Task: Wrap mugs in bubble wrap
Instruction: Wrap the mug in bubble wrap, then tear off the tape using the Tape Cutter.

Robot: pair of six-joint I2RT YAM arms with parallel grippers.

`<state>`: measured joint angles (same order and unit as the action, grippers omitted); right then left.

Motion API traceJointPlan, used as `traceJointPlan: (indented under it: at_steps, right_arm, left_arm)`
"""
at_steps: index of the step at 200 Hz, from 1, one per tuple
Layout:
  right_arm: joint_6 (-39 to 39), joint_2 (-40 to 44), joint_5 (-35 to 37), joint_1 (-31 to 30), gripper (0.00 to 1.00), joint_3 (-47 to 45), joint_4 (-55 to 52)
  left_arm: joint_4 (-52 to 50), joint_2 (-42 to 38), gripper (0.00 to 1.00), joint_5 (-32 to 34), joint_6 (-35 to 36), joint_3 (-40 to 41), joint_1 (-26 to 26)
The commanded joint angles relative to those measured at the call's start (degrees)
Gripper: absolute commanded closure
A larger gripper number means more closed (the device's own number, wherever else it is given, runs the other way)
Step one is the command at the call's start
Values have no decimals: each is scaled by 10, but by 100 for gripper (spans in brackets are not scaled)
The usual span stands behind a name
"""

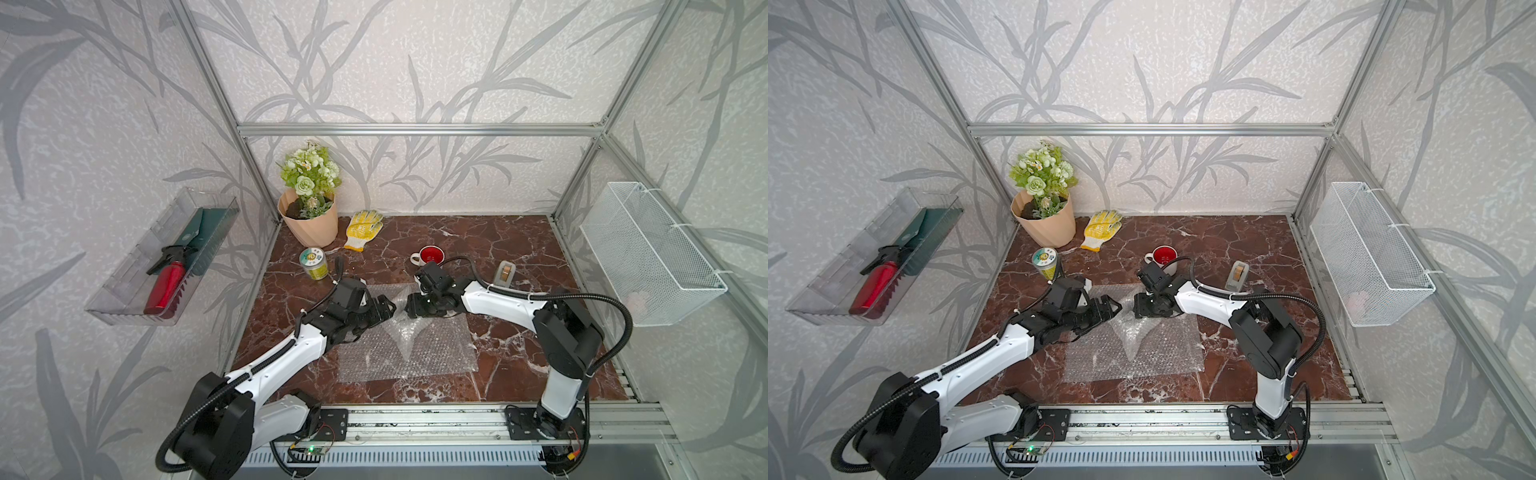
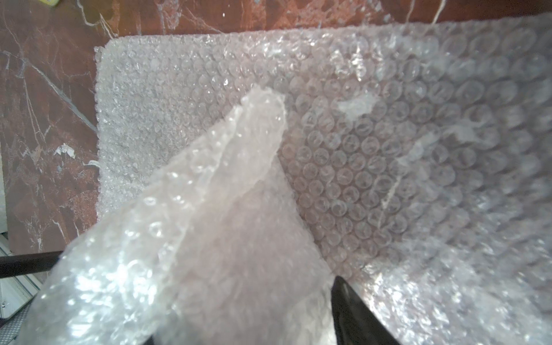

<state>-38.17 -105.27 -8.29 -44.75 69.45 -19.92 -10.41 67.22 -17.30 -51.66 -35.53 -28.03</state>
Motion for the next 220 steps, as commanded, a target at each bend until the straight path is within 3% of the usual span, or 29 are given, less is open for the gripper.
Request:
traceJointPlan:
  at_steps: [1, 43, 94, 123, 154, 175, 200, 220]
  right_arm:
    - [-5, 0, 13, -2, 38, -21, -49]
    - [-3, 2, 14, -2, 38, -20, -49]
    - [13, 24, -15, -4, 36, -32, -21]
    - [42, 112, -6, -4, 29, -63, 28]
    - [53, 242, 99, 4, 24, -138, 86]
    - [42, 307, 129, 48, 23, -187, 93]
    - [41, 320, 88, 137, 24, -197, 53]
    - [47, 325, 76, 215, 32, -194, -12]
  left_arm:
    - [30, 22, 12, 13, -17, 13, -11]
    - [57, 77, 14, 39, -27, 47, -32]
    - [36, 154, 26, 60, -20, 37, -33]
    - [24, 151, 27, 67, -15, 35, -33]
    - [24, 152, 28, 65, -10, 35, -33]
    - [22, 155, 28, 65, -6, 31, -33]
    - [18, 155, 28, 60, -5, 25, -33]
    - [13, 154, 28, 61, -2, 20, -33]
